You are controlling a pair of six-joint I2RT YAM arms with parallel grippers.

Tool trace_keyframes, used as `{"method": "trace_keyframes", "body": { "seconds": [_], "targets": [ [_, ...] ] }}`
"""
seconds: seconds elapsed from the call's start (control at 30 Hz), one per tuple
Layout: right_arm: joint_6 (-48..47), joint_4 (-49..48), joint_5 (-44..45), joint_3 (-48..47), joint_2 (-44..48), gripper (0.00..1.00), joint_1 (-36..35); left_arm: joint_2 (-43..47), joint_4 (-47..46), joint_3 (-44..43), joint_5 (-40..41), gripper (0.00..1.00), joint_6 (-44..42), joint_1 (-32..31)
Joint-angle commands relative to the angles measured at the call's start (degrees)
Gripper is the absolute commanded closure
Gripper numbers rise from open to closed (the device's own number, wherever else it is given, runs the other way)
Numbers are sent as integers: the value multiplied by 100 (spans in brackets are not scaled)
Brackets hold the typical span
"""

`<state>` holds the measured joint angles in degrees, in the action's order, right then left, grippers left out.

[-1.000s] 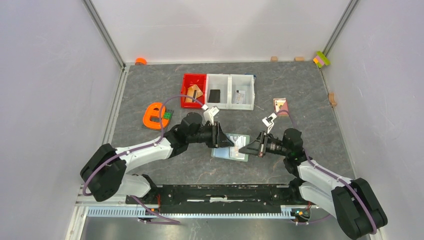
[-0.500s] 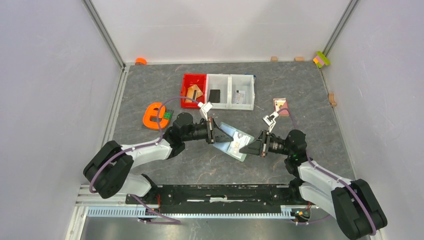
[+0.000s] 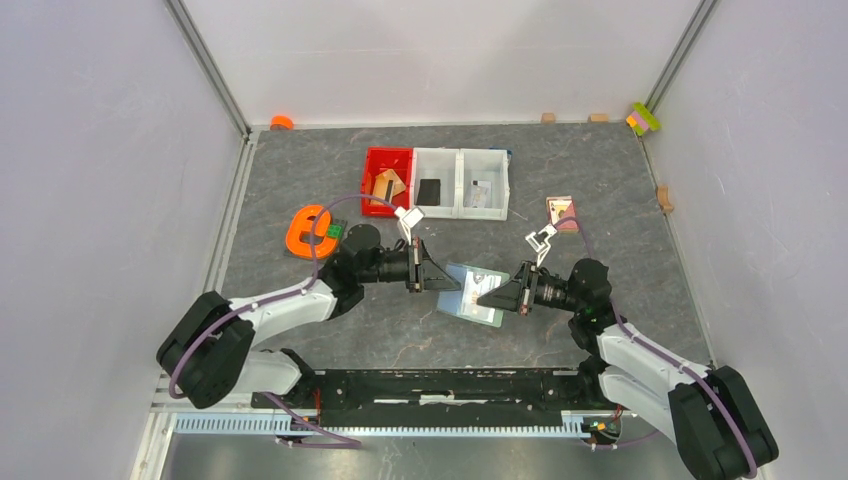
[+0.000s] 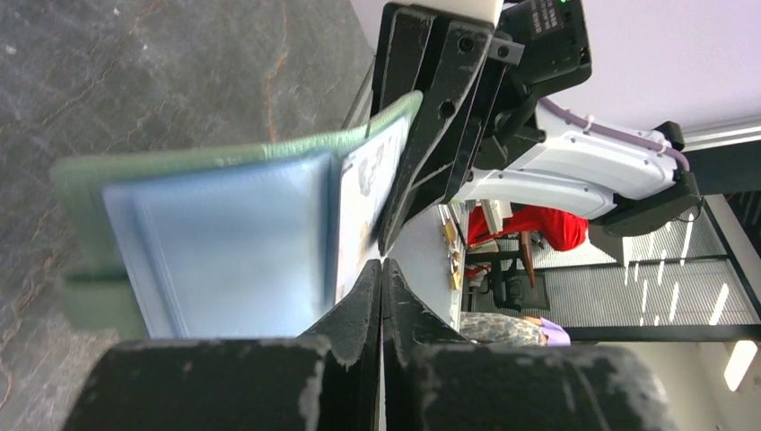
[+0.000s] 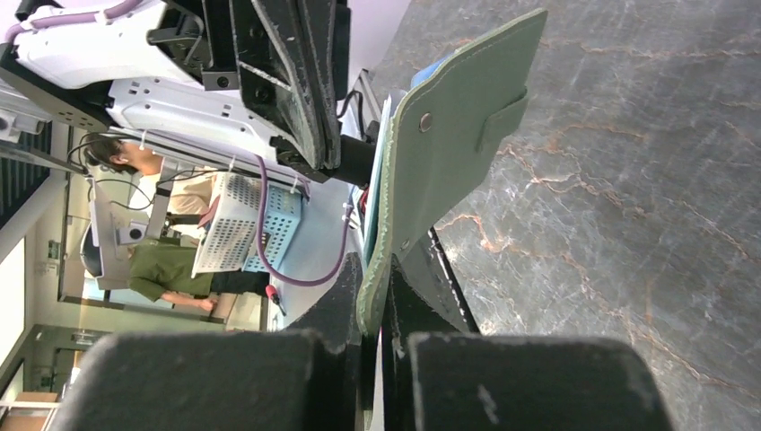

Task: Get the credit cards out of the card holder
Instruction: Remove the credit card from the card holder.

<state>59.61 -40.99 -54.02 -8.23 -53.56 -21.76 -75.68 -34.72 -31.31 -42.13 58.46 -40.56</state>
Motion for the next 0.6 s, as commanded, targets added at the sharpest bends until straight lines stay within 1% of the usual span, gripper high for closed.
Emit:
{"method": "trace_keyframes", "body": {
  "seconds": [0.0, 0.1, 0.13, 0.27, 0.4, 0.5, 0.57],
  "targets": [
    [-310, 153, 155, -208, 70, 100, -2, 290, 820, -74, 73, 93, -609, 30],
    [-281, 113, 151, -206, 34, 100, -4, 209, 698, -49, -19, 72, -537, 0],
    [-244, 70, 123, -205, 11, 100, -4, 141, 617, -70, -114, 67, -497, -22],
    [-48, -170, 24, -148, -61, 100, -5, -98, 449, -140, -187, 55, -459, -110],
    [48, -216, -12, -135, -67, 100, -12, -221, 425, -254, -164, 51, -475, -162],
    [109, -260, -55, -138, -77, 100, -13, -366, 423, -369, -179, 50, -493, -220],
    [144, -284, -89, -145, -105, 100, -10, -459, 410, -472, -220, 52, -493, -261]
  ]
}}
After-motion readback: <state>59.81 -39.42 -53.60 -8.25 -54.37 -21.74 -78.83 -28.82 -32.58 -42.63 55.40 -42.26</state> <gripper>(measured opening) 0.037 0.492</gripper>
